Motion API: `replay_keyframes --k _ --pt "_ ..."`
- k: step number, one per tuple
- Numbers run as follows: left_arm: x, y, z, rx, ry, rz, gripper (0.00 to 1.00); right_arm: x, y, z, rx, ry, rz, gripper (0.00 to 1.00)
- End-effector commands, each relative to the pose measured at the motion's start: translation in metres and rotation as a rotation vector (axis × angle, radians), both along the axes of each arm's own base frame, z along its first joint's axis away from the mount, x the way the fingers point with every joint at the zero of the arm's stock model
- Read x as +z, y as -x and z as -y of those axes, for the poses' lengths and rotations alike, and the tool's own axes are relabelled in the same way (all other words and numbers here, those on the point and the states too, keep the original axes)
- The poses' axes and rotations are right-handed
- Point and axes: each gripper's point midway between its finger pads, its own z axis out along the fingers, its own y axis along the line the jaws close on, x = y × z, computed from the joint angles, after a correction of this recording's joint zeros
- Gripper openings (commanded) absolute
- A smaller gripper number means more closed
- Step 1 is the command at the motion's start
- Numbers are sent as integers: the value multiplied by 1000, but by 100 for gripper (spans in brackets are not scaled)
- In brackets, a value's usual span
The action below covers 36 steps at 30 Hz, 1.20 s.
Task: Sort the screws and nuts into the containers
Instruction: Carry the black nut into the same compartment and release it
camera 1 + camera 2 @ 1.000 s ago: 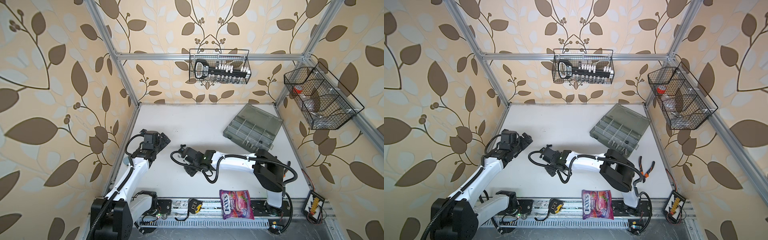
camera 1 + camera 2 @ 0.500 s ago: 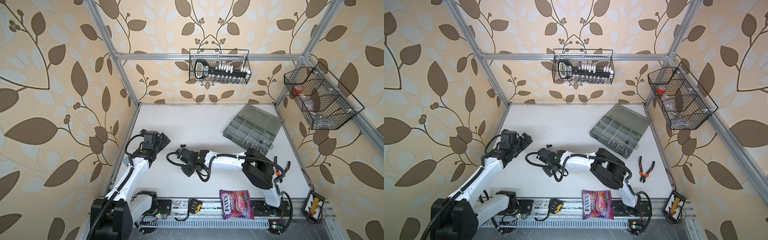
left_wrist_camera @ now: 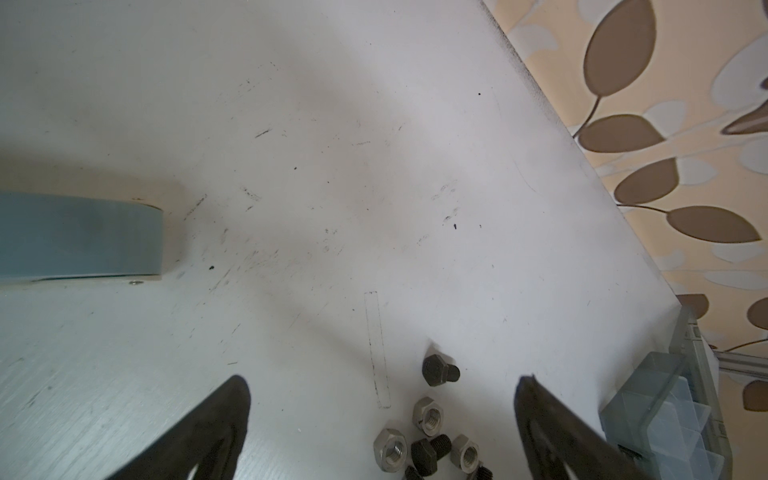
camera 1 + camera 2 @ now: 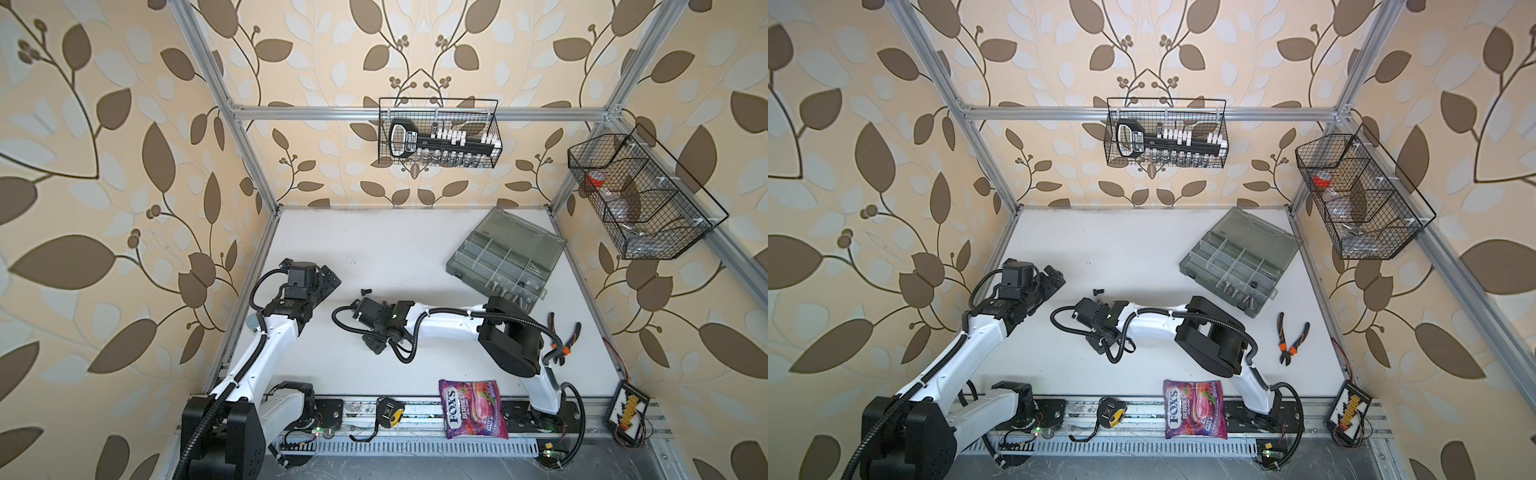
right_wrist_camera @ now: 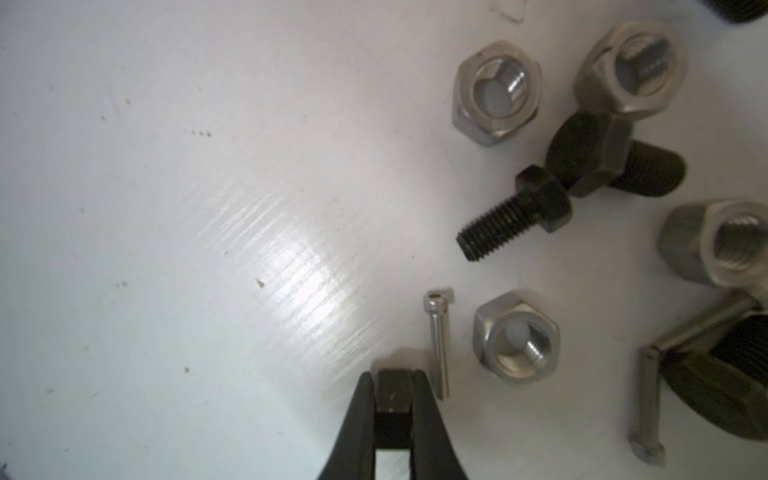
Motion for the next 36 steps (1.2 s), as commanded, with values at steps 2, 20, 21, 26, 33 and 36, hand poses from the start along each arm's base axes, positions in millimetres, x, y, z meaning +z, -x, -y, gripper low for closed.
replay_keyframes --k 2,20,21,26,33,36 --pt "10 -4 -2 2 -20 19 99 35 -10 4 -37 -34 71 7" --pt "14 -12 9 -60 -2 42 99 117 -97 285 -878 -221 215 0" --pt "15 -12 9 -60 -1 44 99 115 -97 301 -918 -225 216 0" --pt "17 -14 10 -68 1 44 99 107 -94 399 -1177 -256 224 0" --pt "18 -15 13 -83 12 48 99 97 -96 471 -1364 -281 194 0" --pt "18 -15 14 -89 15 49 99 93 -101 489 -1409 -268 186 0"
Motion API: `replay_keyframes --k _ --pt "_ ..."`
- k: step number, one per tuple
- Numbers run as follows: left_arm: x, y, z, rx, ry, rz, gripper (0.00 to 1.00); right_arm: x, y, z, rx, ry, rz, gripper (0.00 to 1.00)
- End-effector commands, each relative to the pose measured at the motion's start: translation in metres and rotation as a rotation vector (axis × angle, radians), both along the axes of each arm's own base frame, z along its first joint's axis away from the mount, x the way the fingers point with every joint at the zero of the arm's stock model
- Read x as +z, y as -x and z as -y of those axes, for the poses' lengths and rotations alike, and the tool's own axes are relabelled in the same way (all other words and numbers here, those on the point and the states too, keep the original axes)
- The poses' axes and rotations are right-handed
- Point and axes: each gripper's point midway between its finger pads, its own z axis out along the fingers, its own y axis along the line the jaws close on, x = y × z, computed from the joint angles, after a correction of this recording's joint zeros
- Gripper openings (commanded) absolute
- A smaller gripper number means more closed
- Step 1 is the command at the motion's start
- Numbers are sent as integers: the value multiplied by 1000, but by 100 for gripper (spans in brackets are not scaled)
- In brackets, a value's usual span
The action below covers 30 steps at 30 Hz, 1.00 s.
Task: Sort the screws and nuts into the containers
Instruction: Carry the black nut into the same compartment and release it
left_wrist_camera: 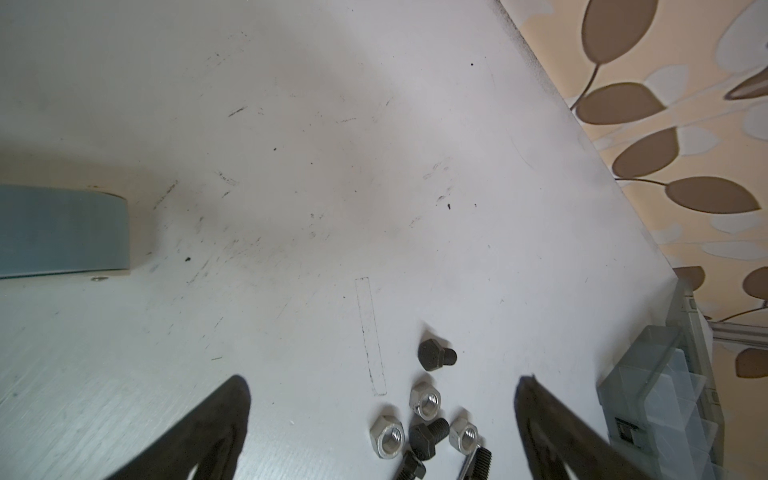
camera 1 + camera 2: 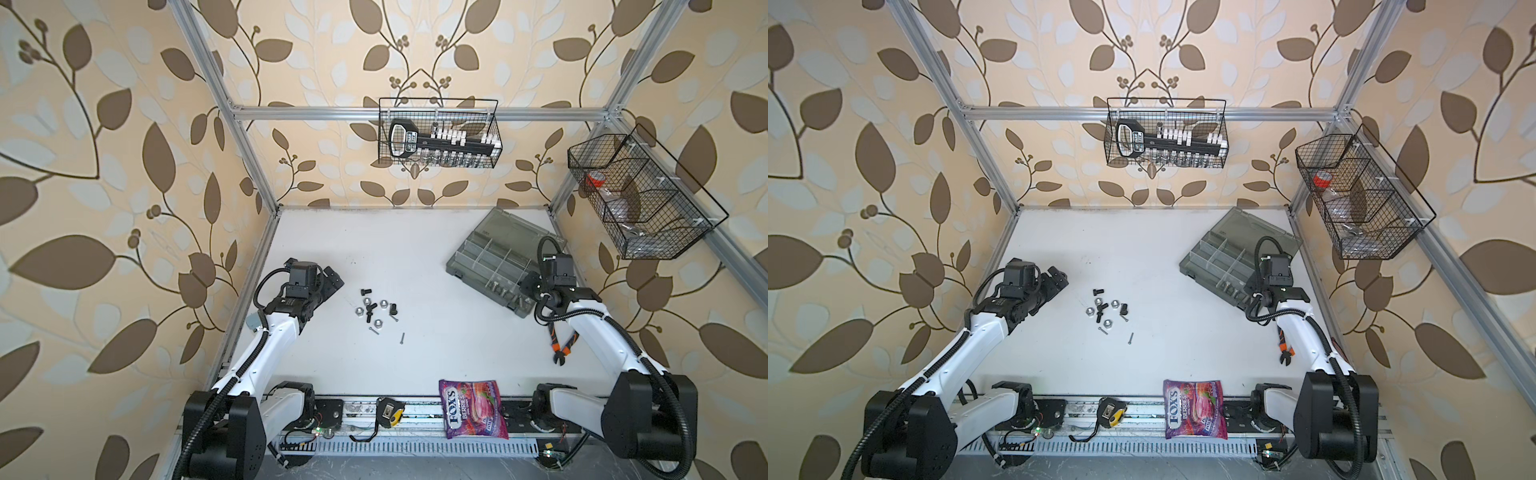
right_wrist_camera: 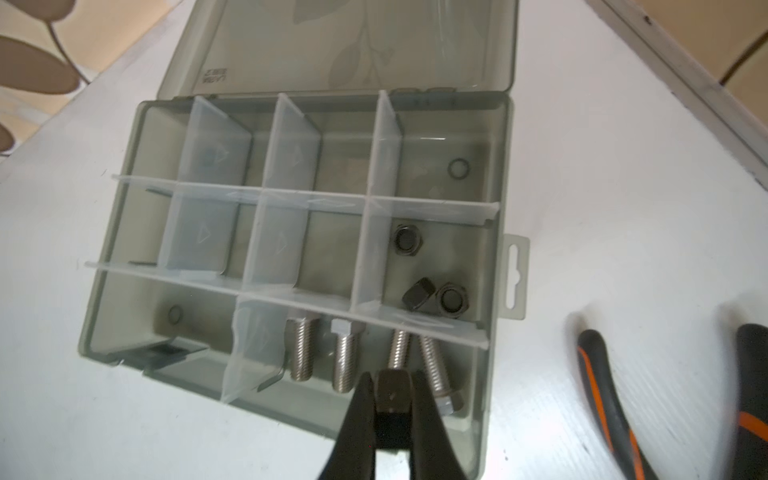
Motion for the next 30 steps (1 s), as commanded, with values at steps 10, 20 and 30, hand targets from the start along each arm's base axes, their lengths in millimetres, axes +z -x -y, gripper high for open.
replay_keyframes --k 10,20,30 --pt "25 -13 7 -48 3 64 99 -7 -25 26 -34 48 -12 2" --pt "23 -13 12 -68 16 48 99 -27 -37 35 -40 54 -56 16" --pt "19 -13 20 -109 39 22 99 -28 -40 32 -24 33 -49 39"
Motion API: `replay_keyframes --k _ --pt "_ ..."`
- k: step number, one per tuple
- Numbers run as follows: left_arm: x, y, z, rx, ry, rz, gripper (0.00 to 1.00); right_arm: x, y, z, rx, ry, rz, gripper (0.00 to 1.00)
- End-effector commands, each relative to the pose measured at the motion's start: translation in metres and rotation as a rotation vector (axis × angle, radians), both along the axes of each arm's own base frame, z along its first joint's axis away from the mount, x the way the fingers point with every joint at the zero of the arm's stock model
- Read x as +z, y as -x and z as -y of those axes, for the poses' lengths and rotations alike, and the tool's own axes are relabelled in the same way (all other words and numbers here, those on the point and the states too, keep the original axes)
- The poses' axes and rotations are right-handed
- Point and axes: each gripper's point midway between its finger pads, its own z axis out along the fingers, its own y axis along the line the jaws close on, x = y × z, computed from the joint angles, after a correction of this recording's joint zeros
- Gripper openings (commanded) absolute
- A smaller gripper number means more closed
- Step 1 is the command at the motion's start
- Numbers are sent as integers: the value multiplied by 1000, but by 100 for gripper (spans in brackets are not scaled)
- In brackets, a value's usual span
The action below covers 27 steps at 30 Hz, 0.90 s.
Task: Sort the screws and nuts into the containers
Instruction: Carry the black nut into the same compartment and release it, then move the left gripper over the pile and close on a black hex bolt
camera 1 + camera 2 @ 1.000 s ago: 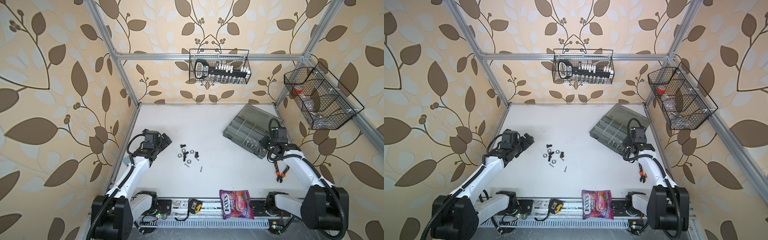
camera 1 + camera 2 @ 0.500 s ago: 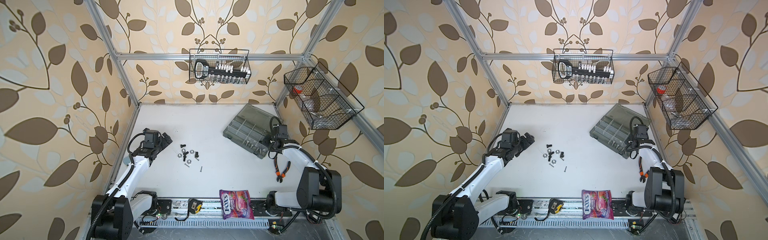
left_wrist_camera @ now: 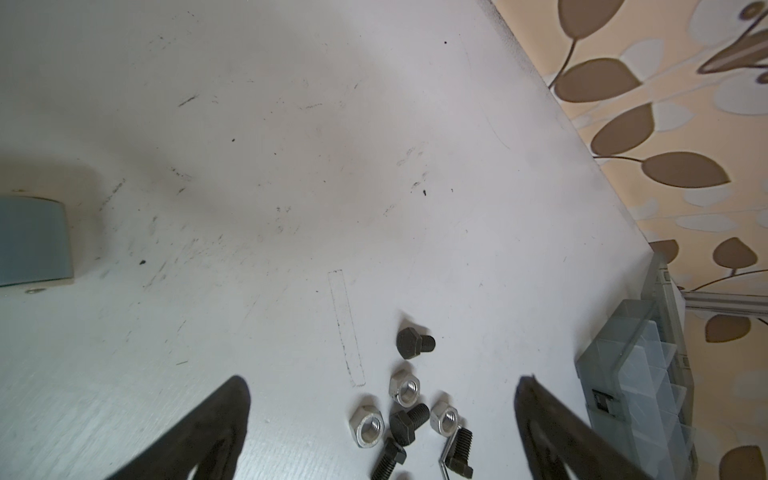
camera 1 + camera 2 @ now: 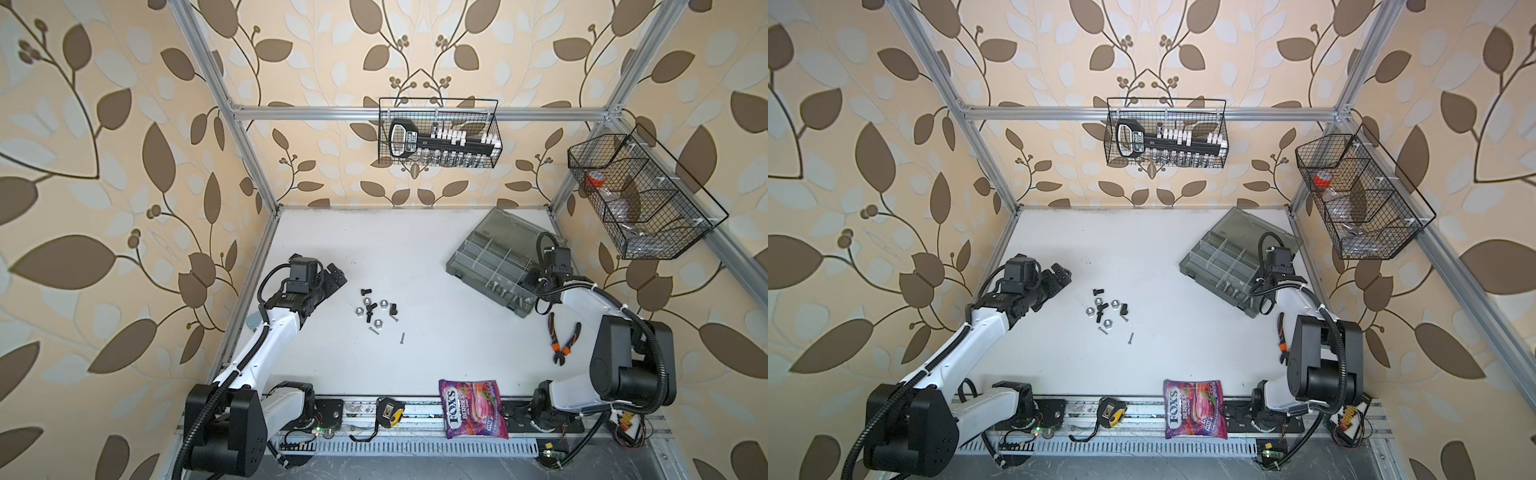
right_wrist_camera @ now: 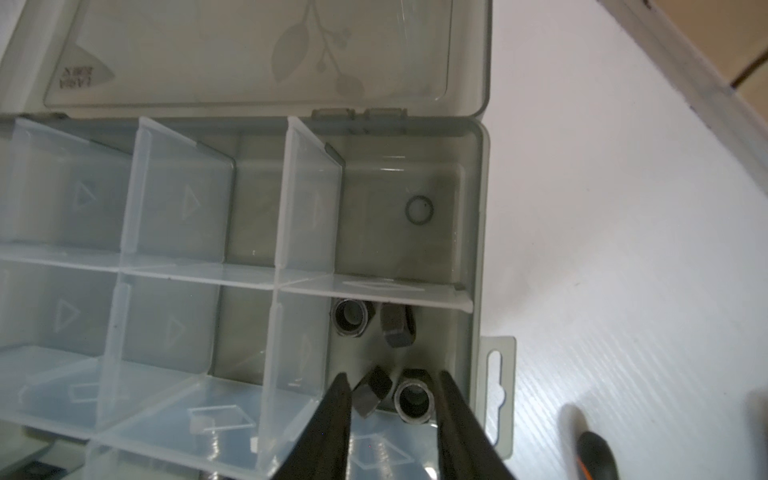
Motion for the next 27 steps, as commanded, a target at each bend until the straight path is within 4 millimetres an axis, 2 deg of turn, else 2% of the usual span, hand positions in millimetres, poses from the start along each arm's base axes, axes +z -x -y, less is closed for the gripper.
replay_keyframes --k 1,5,12,15,22,27 --pt "12 -4 9 -49 5 18 99 13 -9 2 2 4 34 39" --pt "6 8 20 -93 -24 -30 96 25 -9 2 10 9 57 42" --pt "-9 30 53 -210 -139 -148 79 58 -10 -4 45 10 141 50" --pt "-19 37 68 -271 -161 -193 70 72 -9 -6 57 13 178 59" --pt "-42 43 103 -411 -230 -283 51 97 -1 -12 90 23 260 100" --pt "-55 42 118 -471 -246 -307 41 108 4 -13 97 33 296 100"
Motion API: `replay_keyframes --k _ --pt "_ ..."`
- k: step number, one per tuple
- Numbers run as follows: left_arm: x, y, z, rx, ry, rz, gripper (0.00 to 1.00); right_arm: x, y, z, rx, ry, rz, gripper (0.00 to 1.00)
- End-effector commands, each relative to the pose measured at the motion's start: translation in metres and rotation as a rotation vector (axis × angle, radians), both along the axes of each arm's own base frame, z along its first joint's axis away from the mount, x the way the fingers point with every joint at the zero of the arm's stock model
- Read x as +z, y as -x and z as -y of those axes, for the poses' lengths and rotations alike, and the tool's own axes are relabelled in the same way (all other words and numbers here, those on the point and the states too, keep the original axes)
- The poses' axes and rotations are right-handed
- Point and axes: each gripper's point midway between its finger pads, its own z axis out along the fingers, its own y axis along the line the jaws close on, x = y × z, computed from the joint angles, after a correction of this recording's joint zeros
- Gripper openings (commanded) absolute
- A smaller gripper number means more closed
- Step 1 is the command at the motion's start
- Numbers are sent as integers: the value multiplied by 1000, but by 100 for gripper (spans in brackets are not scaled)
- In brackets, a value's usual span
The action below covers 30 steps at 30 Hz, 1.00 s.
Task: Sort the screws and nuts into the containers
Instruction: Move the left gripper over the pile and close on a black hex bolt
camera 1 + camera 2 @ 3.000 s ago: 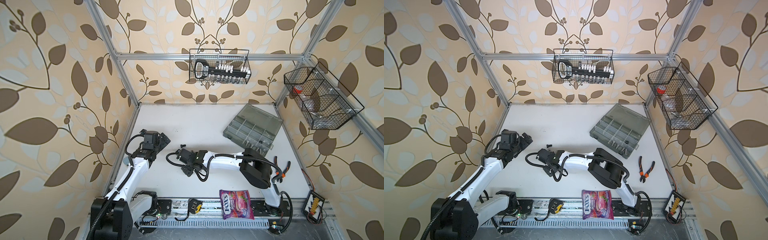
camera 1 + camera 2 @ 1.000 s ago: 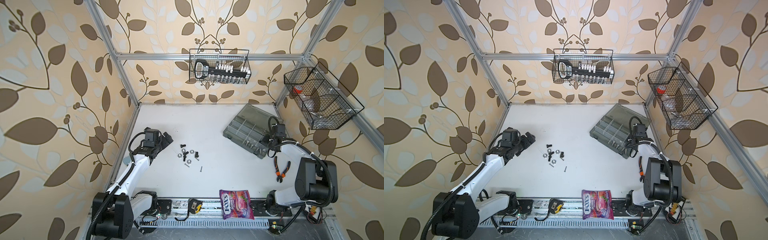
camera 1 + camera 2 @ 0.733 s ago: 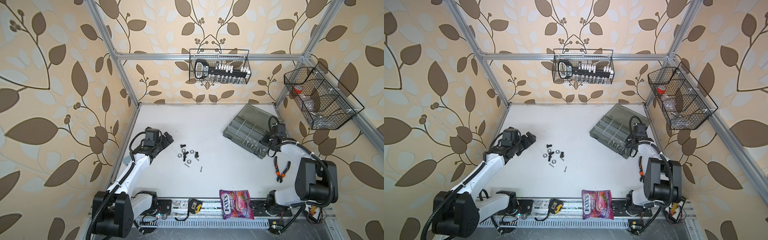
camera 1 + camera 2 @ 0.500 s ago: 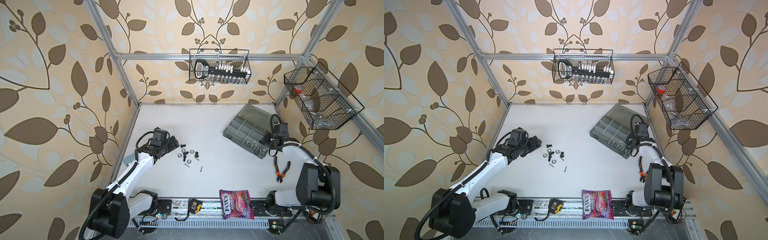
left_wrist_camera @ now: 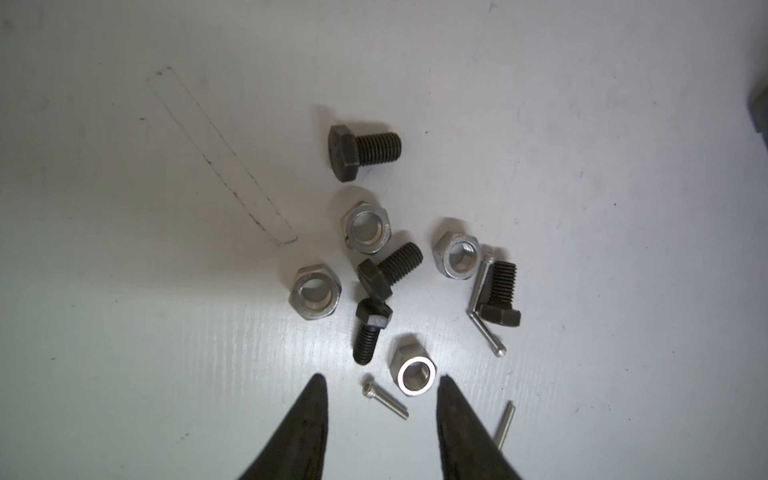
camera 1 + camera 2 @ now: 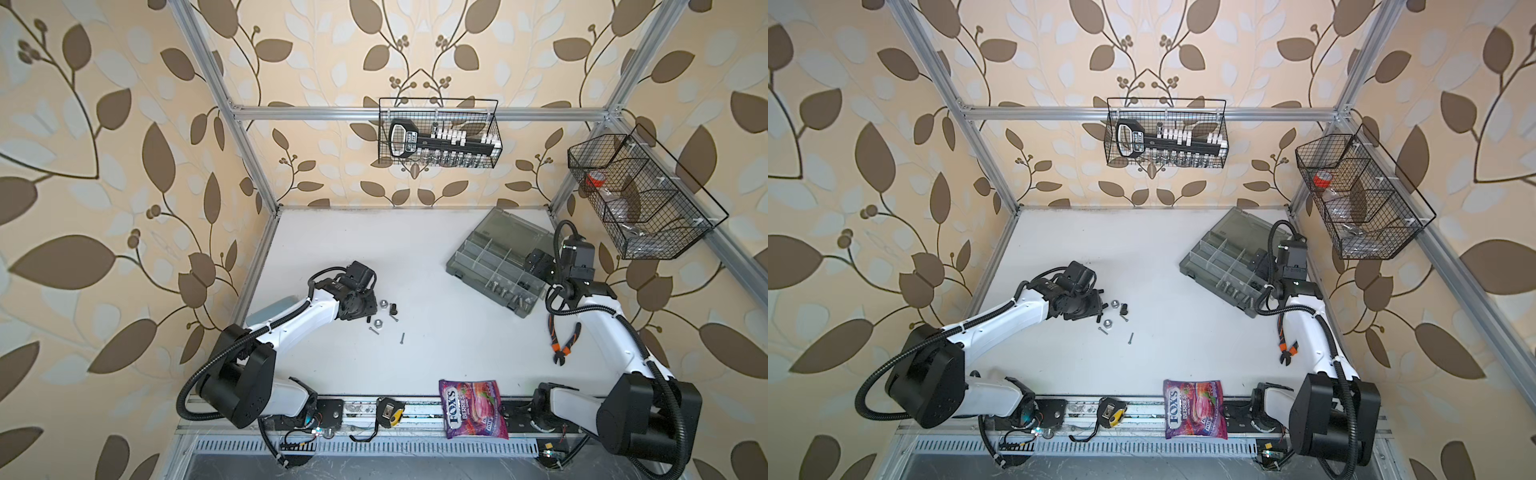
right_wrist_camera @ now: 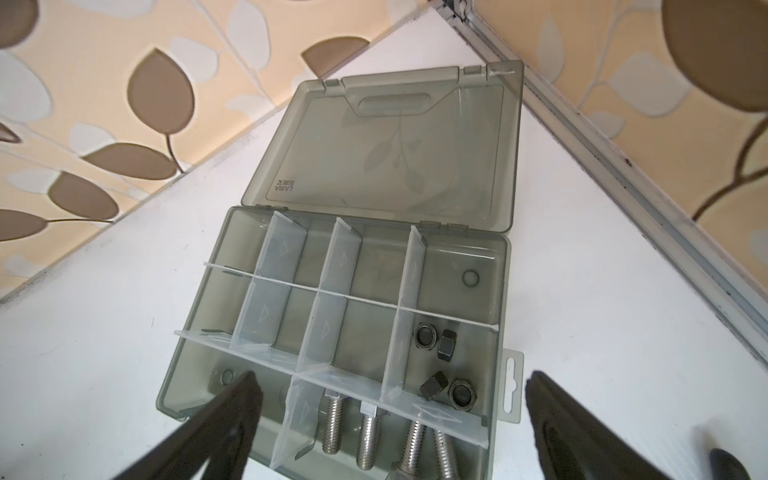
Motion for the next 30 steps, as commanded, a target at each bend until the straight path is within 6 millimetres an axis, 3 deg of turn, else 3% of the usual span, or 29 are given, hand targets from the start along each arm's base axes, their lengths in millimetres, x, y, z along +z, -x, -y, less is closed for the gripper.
replay_keyframes --k 1,15,30 --pt "5 -7 6 -32 -18 21 40 -1 6 -2 13 3 2 100" --pt "-31 -2 11 -68 -66 -60 25 4 5 -3 12 -9 26 100" --pt "-48 -4 7 -70 -115 -86 23 8 7 -3 9 -10 38 100"
